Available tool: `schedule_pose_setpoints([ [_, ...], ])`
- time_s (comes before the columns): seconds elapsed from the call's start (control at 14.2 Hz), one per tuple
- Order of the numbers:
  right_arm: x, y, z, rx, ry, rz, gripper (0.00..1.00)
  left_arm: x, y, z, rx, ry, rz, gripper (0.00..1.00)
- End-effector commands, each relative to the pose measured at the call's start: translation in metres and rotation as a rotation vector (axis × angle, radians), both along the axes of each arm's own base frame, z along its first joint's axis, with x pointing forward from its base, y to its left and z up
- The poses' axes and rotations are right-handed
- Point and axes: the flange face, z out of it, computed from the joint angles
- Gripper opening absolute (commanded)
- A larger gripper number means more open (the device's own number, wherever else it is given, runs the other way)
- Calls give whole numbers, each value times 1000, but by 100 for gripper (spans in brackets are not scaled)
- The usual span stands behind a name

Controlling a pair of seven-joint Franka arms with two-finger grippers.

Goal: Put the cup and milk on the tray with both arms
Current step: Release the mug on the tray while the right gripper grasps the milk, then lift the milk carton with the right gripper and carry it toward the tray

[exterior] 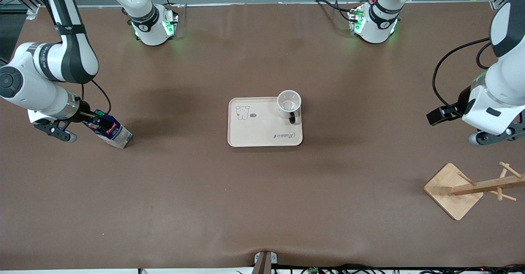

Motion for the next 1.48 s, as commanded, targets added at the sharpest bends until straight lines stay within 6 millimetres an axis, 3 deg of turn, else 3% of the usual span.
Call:
schedule_pose_setpoints([
  [0.0,-13,3,-2,-13,1,-4,31,-3,6,16,21,-22,-29,100],
  [0.14,-15,4,-2,-13,16,-3,0,-4,3,19,21,-27,-33,100],
  [0.35,-9,5,24,-9,77,-9,0,-7,3,27,19,-41,-52,100],
  [0.42,-4,8,40,-9,97,-1,0,-13,-2,43,15,-77,-69,100],
  [0.56,6,53,82,-15,165,78,0,-25,3,62,-48,-118,-85,100],
  [0.78,9,135,136,-22,195,214,0,-69,25,82,-111,-111,-112,100],
  [0.92,13,224,143,-42,238,379,0,-92,26,89,-102,-111,-128,100],
  [0.99,11,256,149,-37,244,371,0,-98,24,91,-102,-107,-135,100],
  [1.13,15,299,153,33,231,278,0,-105,20,94,-101,-96,-141,100],
  [1.41,8,387,150,70,214,320,0,-107,21,97,-101,-107,-140,100],
])
